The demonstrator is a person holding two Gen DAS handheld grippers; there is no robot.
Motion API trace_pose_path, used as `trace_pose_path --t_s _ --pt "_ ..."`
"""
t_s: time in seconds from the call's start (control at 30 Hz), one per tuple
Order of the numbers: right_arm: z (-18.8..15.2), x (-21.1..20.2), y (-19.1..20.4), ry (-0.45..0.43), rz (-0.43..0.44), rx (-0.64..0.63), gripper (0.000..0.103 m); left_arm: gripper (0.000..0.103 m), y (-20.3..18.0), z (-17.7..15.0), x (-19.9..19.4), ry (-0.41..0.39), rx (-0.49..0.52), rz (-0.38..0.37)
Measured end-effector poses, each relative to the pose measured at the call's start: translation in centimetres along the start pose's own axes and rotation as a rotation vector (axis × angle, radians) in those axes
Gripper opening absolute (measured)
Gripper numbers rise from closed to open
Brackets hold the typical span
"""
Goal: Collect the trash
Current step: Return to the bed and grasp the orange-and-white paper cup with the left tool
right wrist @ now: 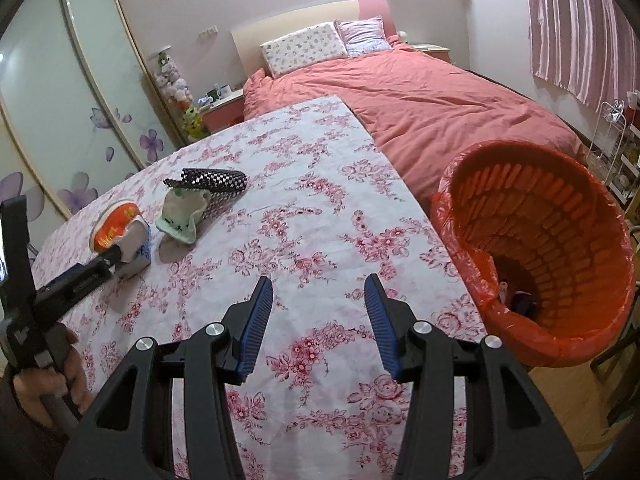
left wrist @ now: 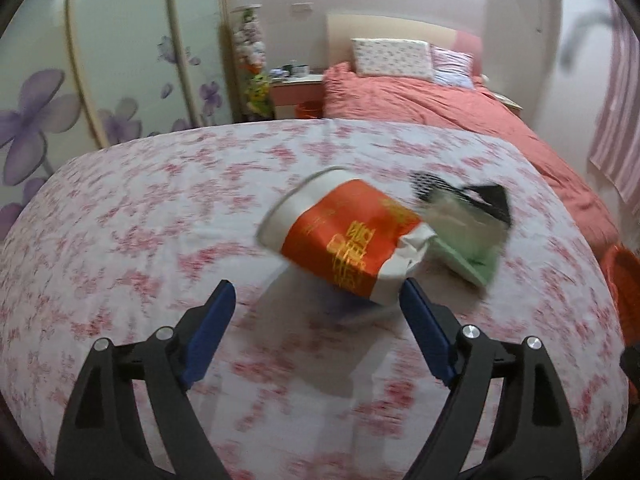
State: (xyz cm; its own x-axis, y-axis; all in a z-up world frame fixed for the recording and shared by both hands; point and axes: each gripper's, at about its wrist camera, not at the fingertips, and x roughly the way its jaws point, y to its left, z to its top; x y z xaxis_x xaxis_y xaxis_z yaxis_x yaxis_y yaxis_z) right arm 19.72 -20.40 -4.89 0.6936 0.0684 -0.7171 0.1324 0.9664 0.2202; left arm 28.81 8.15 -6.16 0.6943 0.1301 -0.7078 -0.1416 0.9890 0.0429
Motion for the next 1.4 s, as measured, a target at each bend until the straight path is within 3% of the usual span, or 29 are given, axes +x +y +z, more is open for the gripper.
trace_pose_path --t_s 0.23,0.4,0.5,0.6,0.73,0.97,1.1,1.2,1.4 --pt "-0.3 0.9 0.5 0.020 0.015 -0.003 0.049 0.082 6.0 0.4 1.4 0.027 -0.087 0.080" --pt "-0.4 1.4 0.9 0.027 0.022 -0.008 0.049 0.085 7.8 0.4 -0.2 -0.034 -0.147 -0.051" --pt "-0.4 1.6 1.1 0.032 0.022 -0.015 0.049 0.092 7.2 1.2 -0.6 -0.070 -0.141 -0.121" --pt "-0.4 1.7 1.1 0.034 0.017 -0.018 0.049 0.093 5.5 2.5 0.1 -0.064 -0.098 -0.155" --pt "-0.2 2.0 0.9 0.035 0.011 -0.010 0.049 0.093 3.3 3.8 2.0 -0.049 -0.004 -0.116" --pt "0.2 2.9 1.1 0.047 0.009 -0.019 0.049 0.093 1.9 5.2 5.8 0.019 0.050 -0.121" --pt "0.1 3.4 1.3 0.057 0.009 -0.024 0.051 0.090 1.6 5.8 7.9 0.049 0.072 -0.069" --pt "0.1 3.8 1.5 0.066 0.010 -0.032 0.051 0.083 2.2 6.2 9.1 0.076 0.052 -0.054" --pt "0.1 4.5 1.8 0.078 0.010 -0.042 0.051 0.083 4.0 6.5 9.8 0.078 -0.002 -0.074"
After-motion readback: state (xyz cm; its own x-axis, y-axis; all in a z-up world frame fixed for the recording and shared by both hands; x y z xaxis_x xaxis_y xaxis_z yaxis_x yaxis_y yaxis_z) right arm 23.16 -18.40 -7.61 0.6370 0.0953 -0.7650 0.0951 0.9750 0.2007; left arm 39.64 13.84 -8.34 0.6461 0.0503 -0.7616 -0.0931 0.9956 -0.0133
